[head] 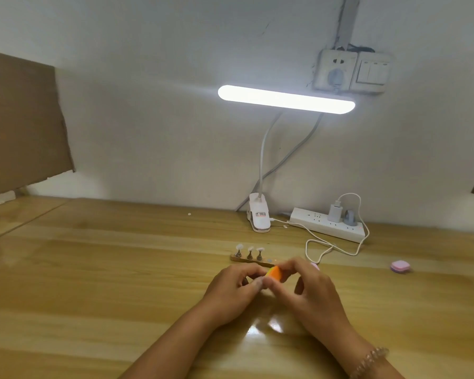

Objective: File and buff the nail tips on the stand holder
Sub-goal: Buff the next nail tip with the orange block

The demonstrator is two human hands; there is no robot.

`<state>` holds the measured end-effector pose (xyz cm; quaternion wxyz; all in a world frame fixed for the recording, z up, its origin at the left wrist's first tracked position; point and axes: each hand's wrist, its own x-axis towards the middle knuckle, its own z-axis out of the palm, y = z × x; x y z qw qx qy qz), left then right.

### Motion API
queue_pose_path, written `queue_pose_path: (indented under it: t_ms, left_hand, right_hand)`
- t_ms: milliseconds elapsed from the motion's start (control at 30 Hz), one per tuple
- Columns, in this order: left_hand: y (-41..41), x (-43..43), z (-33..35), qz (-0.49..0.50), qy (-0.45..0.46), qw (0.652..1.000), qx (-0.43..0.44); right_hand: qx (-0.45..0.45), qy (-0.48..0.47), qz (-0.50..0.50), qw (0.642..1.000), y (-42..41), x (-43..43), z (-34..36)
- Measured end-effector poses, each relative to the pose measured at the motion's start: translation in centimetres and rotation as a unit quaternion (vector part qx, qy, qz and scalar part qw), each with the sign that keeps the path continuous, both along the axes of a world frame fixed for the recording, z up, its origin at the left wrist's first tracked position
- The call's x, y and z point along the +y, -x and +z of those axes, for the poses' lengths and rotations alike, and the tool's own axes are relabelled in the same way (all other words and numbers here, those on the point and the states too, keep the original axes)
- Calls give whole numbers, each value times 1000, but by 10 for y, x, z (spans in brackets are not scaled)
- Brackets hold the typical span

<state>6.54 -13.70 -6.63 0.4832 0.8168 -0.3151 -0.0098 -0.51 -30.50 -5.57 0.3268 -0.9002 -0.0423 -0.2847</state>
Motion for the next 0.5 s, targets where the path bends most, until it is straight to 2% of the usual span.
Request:
queue_pose_path:
  t_ms: [67,167,300,433,500]
  left_hand:
    - [0,0,-1,-2,4,1000,7]
    - [-1,1,-2,-4,2,1000,9]
    - [0,0,-1,-4,4,1000,14]
    - [0,1,-1,-10,5,1000,9]
    - [-2,0,-1,-1,3,1000,10]
  right_hand:
    - [-5,0,-31,999,-2,-4,1]
    - [-5,61,7,998,3,4,-3]
    - [2,-14,-25,1000,-5,-5,0]
    - [-11,31,13,999,1,2,-3]
    - [-3,11,10,1000,-1,1,-2]
